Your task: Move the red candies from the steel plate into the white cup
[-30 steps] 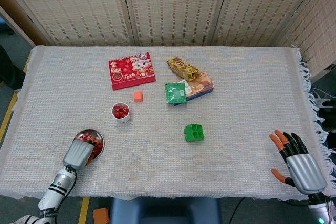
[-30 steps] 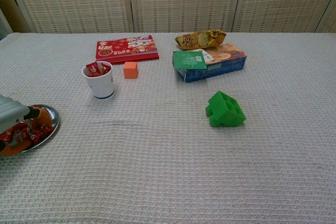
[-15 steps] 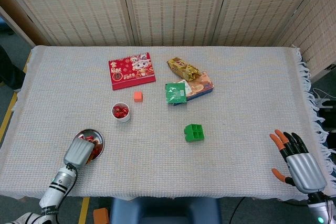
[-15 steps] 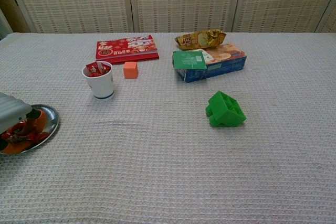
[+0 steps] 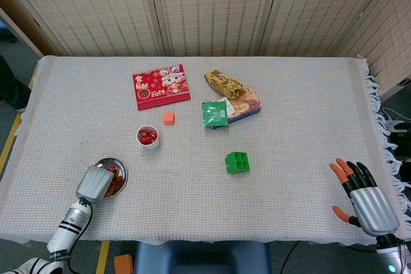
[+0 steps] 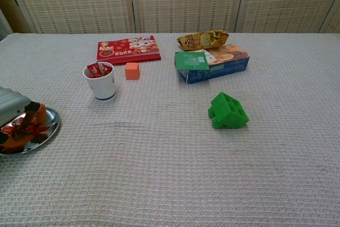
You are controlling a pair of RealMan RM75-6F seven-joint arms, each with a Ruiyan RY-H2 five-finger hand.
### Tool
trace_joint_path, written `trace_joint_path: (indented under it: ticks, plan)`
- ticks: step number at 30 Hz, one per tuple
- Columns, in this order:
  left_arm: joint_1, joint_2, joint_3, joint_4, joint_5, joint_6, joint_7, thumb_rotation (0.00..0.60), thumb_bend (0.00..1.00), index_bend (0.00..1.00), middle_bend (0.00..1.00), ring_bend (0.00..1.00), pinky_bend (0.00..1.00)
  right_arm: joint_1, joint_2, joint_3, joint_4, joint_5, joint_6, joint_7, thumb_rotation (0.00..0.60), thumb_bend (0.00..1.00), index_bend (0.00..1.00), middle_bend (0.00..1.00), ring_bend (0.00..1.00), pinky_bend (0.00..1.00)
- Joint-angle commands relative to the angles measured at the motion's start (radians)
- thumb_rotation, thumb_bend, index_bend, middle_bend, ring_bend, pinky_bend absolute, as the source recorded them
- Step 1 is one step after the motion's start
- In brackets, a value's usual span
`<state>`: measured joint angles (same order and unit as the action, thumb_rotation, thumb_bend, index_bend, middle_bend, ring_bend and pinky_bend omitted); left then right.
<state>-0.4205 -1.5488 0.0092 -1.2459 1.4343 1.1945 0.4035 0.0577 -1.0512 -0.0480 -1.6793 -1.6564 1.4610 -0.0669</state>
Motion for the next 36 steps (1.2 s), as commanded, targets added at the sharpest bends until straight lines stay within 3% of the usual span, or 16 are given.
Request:
trace_joint_path:
  ticks: [1, 8, 13, 22, 36]
  plan:
    - [-0.001, 0.01, -0.008, -0.014, 0.005, 0.008, -0.003, 0.6, 0.42, 0.69, 0.73, 0.8, 1.0, 0.0, 0.0, 0.0, 0.0, 0.0, 0.001, 0.001, 0.6, 0.13, 0.0, 0.0, 0.0, 0.0]
    - [-0.008, 0.033, -0.033, -0.057, 0.01, 0.027, -0.003, 0.6, 0.42, 0.69, 0.73, 0.8, 1.0, 0.0, 0.0, 0.001, 0.0, 0.002, 0.001, 0.002, 0.6, 0.13, 0.0, 0.0, 0.0, 0.0]
    - [-0.078, 0.067, -0.132, -0.141, -0.006, 0.015, 0.007, 0.6, 0.42, 0.69, 0.73, 0.8, 1.0, 0.002, -0.002, 0.004, 0.0, 0.008, -0.004, -0.002, 0.6, 0.13, 0.0, 0.0, 0.0, 0.0]
    - [-0.209, 0.012, -0.246, -0.142, -0.07, -0.065, 0.05, 0.6, 0.42, 0.69, 0.72, 0.8, 1.0, 0.002, -0.004, 0.012, 0.0, 0.029, -0.01, -0.01, 0.6, 0.13, 0.0, 0.0, 0.0, 0.0]
    - [-0.32, -0.121, -0.257, 0.029, -0.134, -0.132, 0.144, 0.6, 0.41, 0.67, 0.69, 0.8, 1.0, 0.001, 0.003, 0.016, 0.004, 0.043, -0.01, 0.006, 0.6, 0.13, 0.0, 0.0, 0.0, 0.0]
